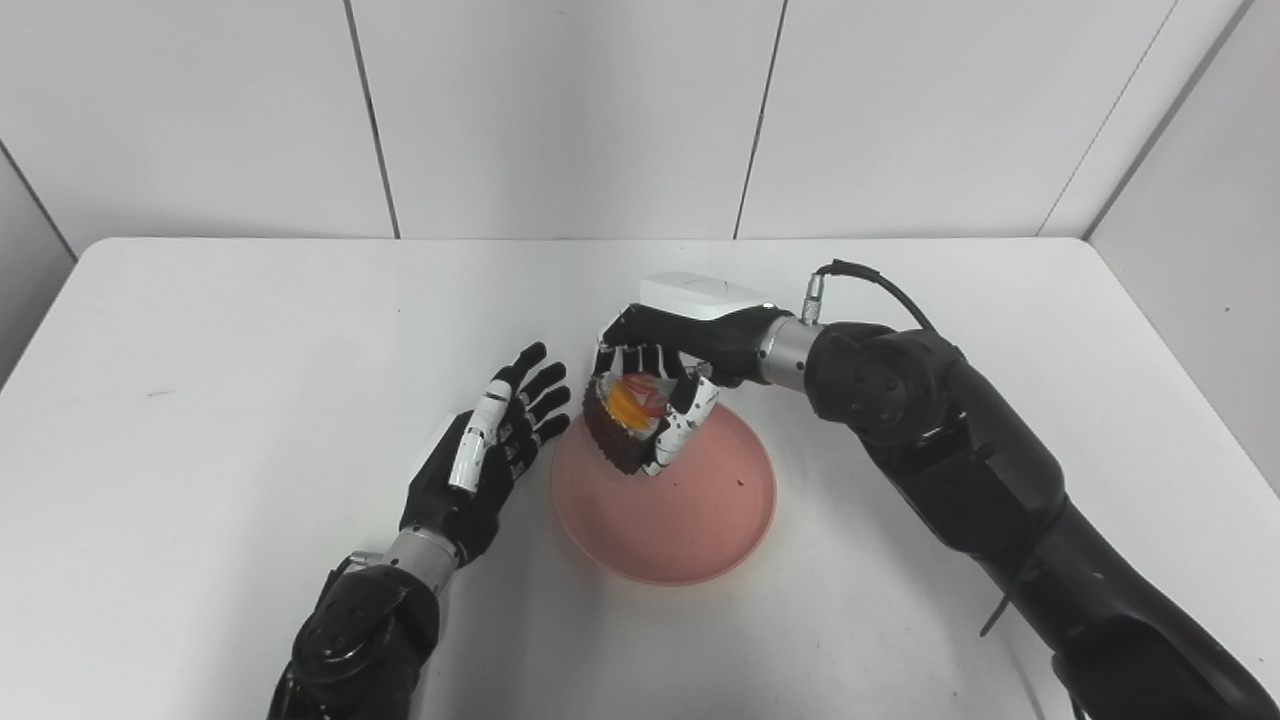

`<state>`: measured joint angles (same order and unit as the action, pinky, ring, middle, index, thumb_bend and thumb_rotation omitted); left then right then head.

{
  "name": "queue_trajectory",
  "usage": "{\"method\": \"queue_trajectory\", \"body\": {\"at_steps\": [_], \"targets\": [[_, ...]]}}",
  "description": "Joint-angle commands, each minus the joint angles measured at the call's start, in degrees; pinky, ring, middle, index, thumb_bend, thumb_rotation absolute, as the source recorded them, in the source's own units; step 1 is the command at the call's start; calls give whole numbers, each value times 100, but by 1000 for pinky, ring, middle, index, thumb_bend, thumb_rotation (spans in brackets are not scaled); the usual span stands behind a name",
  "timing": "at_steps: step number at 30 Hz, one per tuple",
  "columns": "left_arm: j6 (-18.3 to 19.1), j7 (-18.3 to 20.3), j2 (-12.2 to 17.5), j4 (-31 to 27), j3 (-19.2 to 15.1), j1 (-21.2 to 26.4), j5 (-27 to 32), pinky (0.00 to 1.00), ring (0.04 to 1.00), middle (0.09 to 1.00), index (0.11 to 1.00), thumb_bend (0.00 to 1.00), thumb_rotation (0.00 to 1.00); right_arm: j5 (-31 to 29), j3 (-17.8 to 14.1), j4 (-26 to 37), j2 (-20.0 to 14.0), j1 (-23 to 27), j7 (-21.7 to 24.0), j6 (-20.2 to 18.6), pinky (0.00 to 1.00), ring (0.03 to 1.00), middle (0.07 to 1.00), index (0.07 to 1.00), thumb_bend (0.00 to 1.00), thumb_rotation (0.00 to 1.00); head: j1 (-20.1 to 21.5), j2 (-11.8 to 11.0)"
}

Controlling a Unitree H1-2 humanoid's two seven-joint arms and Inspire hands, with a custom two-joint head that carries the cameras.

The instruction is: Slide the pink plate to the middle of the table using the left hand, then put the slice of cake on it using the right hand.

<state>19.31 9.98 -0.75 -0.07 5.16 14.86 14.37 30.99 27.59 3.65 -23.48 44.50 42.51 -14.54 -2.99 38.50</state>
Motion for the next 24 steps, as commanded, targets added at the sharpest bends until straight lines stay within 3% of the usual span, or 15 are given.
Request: {"method": "queue_trajectory", "body": {"at_steps": [1,13,16,17,18,20,24], "targets": [[427,-93,4,131,8,-123,-81,912,935,938,939,352,1000,66,25,99,-31,128,-13,181,360,429,441,531,520,0,26,35],[459,-91,13,64,3,-139,-97,906,930,932,934,350,1000,387,294,143,-78,-137,22,279,324,400,419,530,519,0,62,116],[452,-72,19,58,9,-133,-116,907,931,932,933,349,1000,526,363,174,-64,-183,97,193,370,451,447,521,522,0,55,125],[438,-62,25,63,17,-130,-127,908,931,933,933,350,1000,566,381,187,-61,-195,133,156,431,510,549,505,515,83,55,125],[446,-75,19,63,15,-127,-135,908,931,934,933,350,1000,610,406,210,-55,-215,186,94,451,531,583,500,513,112,52,127],[488,-113,-4,47,3,-124,-143,901,924,928,926,352,1000,681,430,243,-45,-248,259,32,467,555,633,665,612,247,50,134],[470,-104,-1,55,10,-117,-158,906,931,934,930,353,1000,886,467,266,-25,-294,316,30,551,652,718,762,679,409,50,141]]}}
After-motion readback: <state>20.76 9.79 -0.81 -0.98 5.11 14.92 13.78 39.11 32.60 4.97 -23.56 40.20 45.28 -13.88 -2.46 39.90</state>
